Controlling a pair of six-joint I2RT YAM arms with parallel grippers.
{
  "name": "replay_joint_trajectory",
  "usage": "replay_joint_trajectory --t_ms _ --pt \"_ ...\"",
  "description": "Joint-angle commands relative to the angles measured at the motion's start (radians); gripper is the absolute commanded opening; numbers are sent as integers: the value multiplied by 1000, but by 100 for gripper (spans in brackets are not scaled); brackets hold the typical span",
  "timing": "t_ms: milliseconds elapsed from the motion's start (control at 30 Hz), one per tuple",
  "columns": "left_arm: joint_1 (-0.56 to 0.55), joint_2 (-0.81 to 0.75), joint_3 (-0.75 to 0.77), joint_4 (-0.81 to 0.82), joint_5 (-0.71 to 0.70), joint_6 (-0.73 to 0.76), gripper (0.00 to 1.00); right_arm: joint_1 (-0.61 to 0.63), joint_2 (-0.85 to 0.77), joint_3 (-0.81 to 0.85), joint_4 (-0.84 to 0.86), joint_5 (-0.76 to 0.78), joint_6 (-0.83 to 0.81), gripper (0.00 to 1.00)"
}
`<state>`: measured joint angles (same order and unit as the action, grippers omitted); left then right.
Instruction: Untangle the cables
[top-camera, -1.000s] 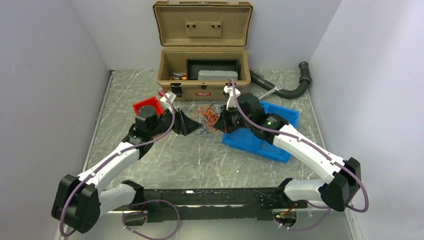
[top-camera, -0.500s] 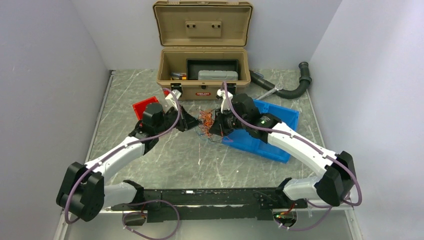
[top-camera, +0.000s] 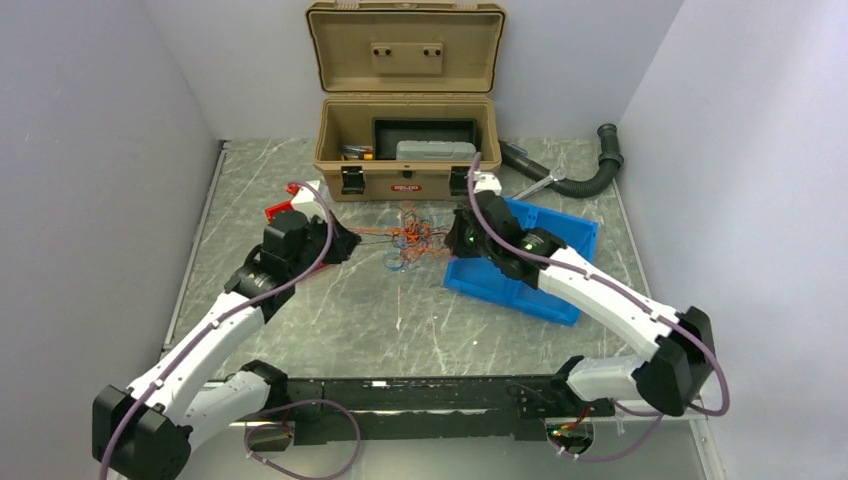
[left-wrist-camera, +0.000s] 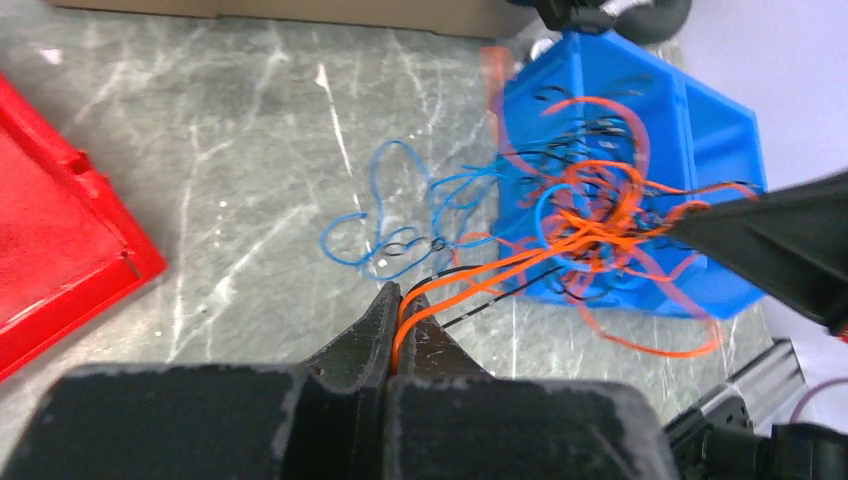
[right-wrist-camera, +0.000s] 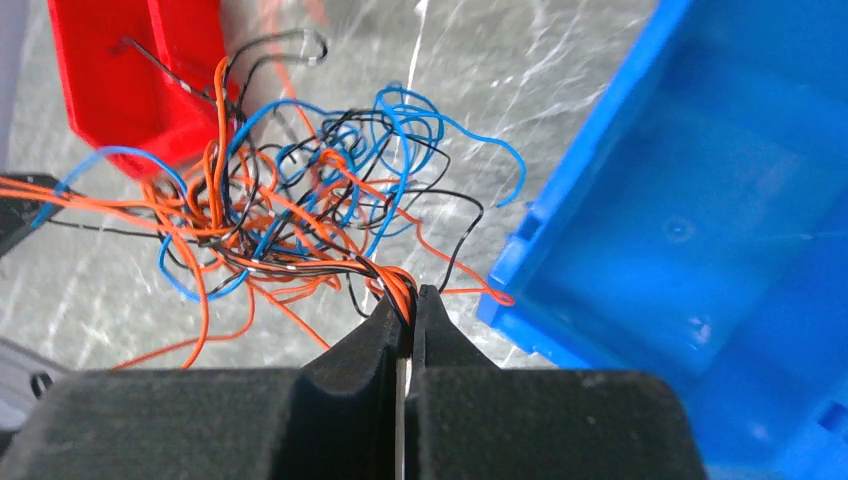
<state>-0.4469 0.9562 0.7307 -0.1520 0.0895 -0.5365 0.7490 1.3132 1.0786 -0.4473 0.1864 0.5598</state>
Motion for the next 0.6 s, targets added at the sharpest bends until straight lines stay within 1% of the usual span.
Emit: replay_joint_trajectory --t_ms 0,67,100,167,200,233,267,300,333,400,433,500,567 --pt "135 -76 -8 -127 -253 -1 0 -122 -122 -23 -235 487 56 0" --pt "209 -107 -25 -137 -236 -41 0 -190 -148 -10 -273 530 77 0" --pt "228 -126 -39 -126 -214 -49 0 -227 -166 -5 -276 515 71 0" --pt "238 -168 -74 -65 -151 -37 0 -265 -209 -17 -215 371 -21 0" --pt "239 -175 -87 -29 -109 -32 0 -267 -236 -33 -162 265 -81 0" --pt "238 -176 -99 8 -57 -26 0 -267 -260 -58 -108 125 -151 0" --pt "239 -171 -111 65 10 -20 0 -268 -283 -81 -35 -21 -188 3" --pt "238 -157 -119 111 87 -14 0 -268 -300 -103 23 -217 -207 6" --pt "238 -141 -124 153 161 -12 0 -266 -311 -120 75 -359 -211 7" --pt "233 -102 -124 223 291 -8 0 -253 -308 -129 147 -553 -204 11" --pt "230 -84 -120 254 369 -1 5 -237 -297 -120 160 -604 -206 11" --pt "216 -56 -112 299 475 7 42 -192 -269 -85 148 -633 -229 11" --pt "187 -55 -109 325 517 23 73 -147 -246 -52 127 -630 -266 12"
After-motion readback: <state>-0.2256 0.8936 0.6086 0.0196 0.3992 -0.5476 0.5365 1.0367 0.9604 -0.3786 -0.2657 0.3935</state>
